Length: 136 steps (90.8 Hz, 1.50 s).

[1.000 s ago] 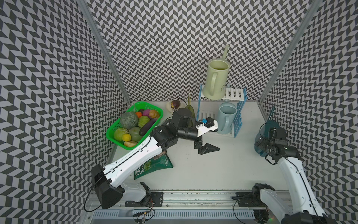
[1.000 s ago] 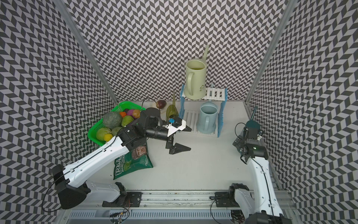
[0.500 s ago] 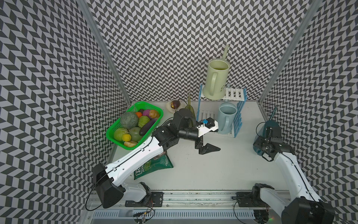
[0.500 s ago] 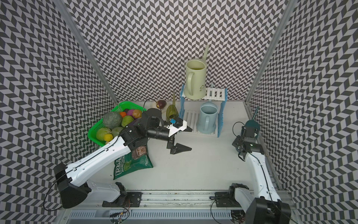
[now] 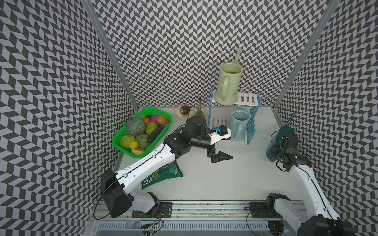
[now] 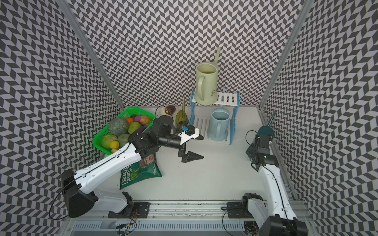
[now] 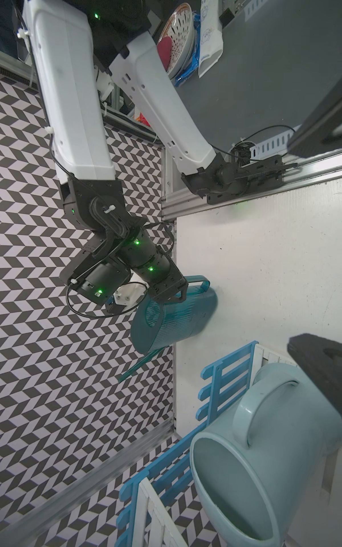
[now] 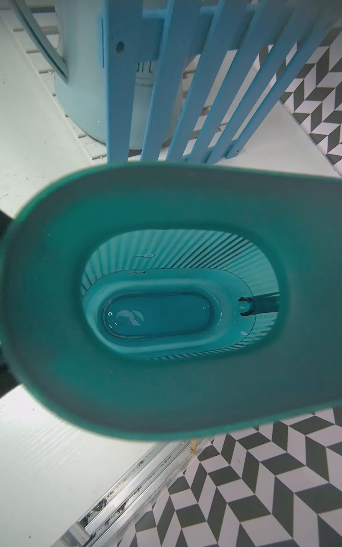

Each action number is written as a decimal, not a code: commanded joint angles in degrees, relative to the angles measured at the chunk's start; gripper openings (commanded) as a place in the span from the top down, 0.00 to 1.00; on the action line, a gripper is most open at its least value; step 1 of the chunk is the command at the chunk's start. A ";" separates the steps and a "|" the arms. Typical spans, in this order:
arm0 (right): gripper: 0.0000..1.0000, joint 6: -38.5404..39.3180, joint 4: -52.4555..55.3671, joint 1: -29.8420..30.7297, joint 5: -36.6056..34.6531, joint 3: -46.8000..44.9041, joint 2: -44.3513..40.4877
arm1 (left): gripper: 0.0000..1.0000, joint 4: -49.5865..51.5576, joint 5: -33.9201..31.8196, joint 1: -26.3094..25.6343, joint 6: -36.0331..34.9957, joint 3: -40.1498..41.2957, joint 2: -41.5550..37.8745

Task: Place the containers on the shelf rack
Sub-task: 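Pick up a container from the center of the board.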

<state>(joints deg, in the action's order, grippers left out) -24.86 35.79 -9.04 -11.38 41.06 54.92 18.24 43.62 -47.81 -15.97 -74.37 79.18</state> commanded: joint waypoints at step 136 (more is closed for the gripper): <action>0.99 6.93 18.82 5.35 3.61 35.77 -0.61 | 0.00 0.20 -5.81 8.08 2.97 0.80 2.91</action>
<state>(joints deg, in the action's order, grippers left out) -20.25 56.27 -4.16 -8.21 69.30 54.06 17.43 39.33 -40.58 -13.47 -72.44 81.76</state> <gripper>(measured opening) 0.238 0.999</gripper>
